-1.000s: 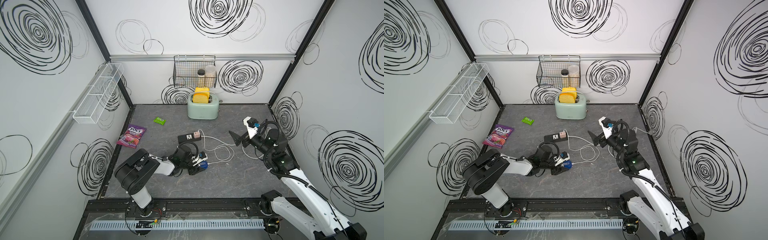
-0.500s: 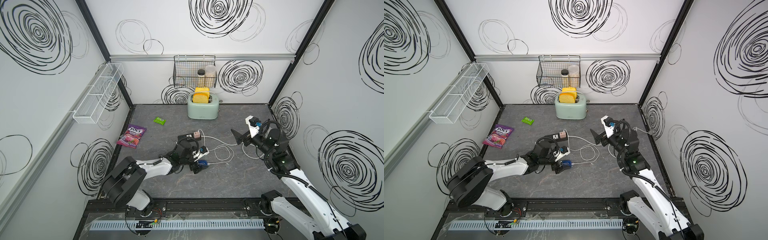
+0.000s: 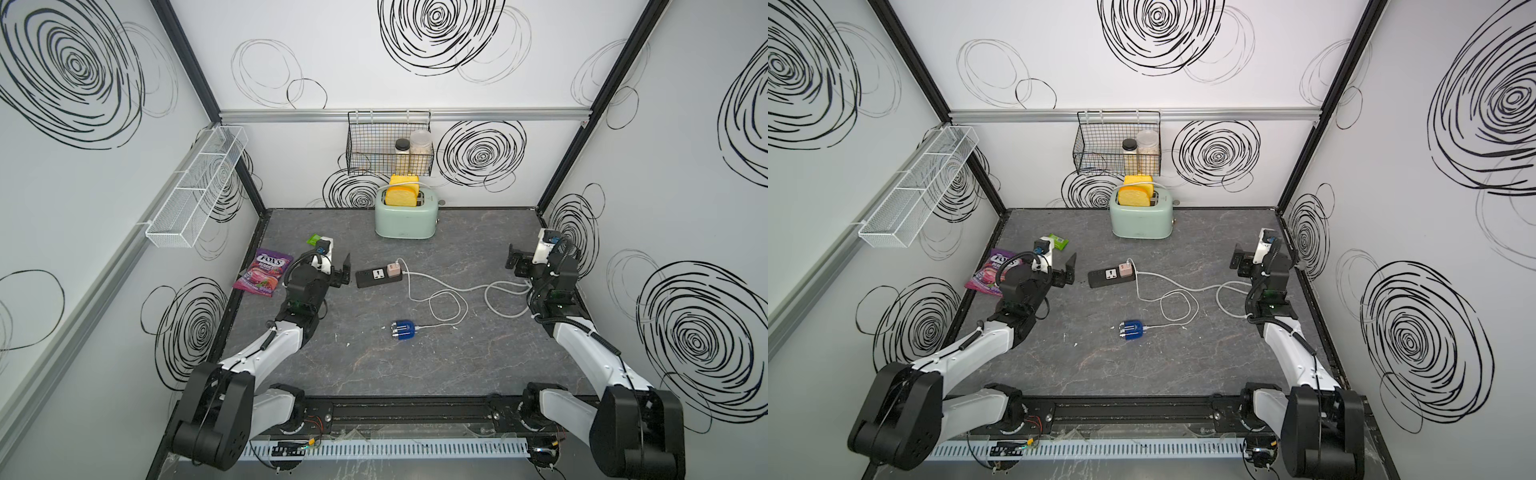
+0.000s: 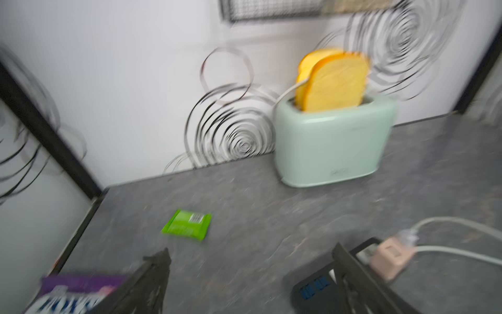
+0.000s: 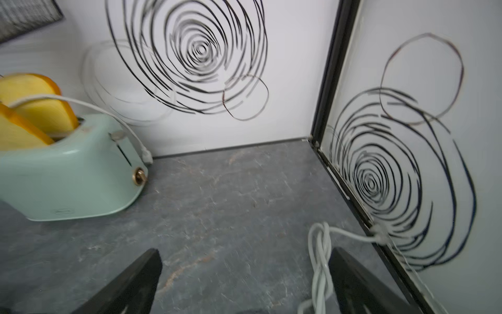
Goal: Charge the electric shaver
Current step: Reset both arms
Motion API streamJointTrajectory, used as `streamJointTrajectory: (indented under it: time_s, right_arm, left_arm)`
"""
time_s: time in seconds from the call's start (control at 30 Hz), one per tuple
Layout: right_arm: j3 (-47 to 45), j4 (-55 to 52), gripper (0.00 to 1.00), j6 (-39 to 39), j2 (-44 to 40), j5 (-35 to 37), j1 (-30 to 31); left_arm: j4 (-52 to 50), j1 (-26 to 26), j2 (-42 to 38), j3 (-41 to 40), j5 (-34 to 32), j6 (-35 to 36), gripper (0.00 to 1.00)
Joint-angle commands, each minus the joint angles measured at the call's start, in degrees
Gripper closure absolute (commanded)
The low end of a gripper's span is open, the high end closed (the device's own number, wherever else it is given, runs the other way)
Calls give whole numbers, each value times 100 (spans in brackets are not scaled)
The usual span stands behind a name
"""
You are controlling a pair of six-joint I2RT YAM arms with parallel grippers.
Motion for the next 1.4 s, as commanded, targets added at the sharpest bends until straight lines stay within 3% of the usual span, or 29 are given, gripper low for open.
streamJointTrajectory:
  time_s: [0.0,0.17,0.23,0.43,0.5,0.57,0.6,0.7,0.77,1.37]
  right_arm:
    - [-421,1161,2,84,315,449,13]
    - [-700,1756,2,-295,1063,404,-9]
    - [-654,1721,2,-51,1267,40,-138]
    - [-1628,3964,2,-245,1954,-508,-21]
    - [-1876,4990,2,-676,2338,-671,123]
    - [-1790,4695,2,-676,2235,-592,158]
    - [-1578,3970,2,-493,2074,-501,154]
    - [-1707,4431,2,-617,2199,-535,140]
    - [-1563,3929,2,-442,2055,-469,141]
    - [-1578,4010,2,-462,2095,-445,154]
  left_arm:
    - [842,470,358,-321,-415,-374,3]
    - [1809,810,1048,-579,-362,-713,3]
    - [1551,770,1179,-369,-281,-614,3]
    - [2788,695,1137,-1035,332,-298,3]
    - [3519,571,1325,-1343,186,-211,3]
    - [3459,608,1305,-1371,204,-239,3]
    - [3480,603,1323,-1354,195,-247,3]
    - [3441,581,1342,-1322,43,-281,3]
    - [3410,586,1316,-1326,-1,-292,3]
    - [3438,570,1302,-1341,-25,-292,3]
